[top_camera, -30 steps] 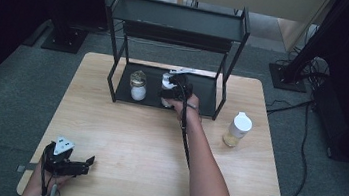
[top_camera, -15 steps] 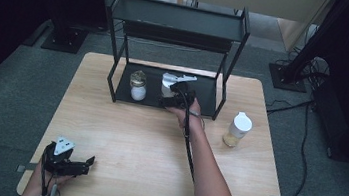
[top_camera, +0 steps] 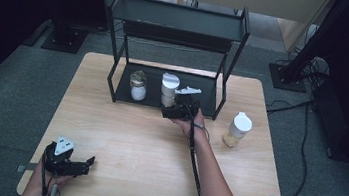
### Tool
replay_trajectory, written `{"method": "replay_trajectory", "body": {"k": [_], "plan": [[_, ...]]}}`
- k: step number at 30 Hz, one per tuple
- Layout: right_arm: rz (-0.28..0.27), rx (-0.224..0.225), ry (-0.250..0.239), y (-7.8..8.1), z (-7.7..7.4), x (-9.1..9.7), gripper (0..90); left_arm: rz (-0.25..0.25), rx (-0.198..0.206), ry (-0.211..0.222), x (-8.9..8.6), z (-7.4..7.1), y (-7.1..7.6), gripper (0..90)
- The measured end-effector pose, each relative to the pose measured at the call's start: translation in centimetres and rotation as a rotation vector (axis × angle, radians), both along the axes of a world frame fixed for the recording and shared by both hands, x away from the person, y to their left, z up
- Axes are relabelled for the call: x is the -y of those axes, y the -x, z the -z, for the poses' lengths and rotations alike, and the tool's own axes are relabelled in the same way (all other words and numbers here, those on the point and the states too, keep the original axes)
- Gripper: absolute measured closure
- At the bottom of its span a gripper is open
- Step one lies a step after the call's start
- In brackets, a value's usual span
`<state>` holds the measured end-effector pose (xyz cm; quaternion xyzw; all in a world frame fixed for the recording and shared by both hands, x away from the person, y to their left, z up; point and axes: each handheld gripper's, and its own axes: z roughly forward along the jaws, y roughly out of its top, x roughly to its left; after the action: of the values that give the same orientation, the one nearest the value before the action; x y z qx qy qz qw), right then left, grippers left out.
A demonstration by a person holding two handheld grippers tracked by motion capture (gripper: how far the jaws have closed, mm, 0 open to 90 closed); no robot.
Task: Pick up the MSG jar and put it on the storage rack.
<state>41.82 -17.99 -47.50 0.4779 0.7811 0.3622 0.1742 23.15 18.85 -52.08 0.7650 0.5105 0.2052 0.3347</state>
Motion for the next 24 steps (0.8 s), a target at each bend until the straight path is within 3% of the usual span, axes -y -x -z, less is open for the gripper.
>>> {"method": "replay_trajectory", "body": {"k": [10,16,24], "plan": [[-0.01,-0.003,-0.024,1.6,1.0,0.7,5.0,0.0,0.0,-0.005,0.0,0.0,0.0,0.0],[-0.045,-0.003,-0.015,2.6,1.5,0.8,5.0,0.001,-0.001,-0.007,0.1,0.0,0.0,0.0],[-0.037,-0.01,-0.039,3.6,2.4,1.7,5.0,0.001,-0.001,-0.01,0.1,0.0,0.0,0.0]]}}
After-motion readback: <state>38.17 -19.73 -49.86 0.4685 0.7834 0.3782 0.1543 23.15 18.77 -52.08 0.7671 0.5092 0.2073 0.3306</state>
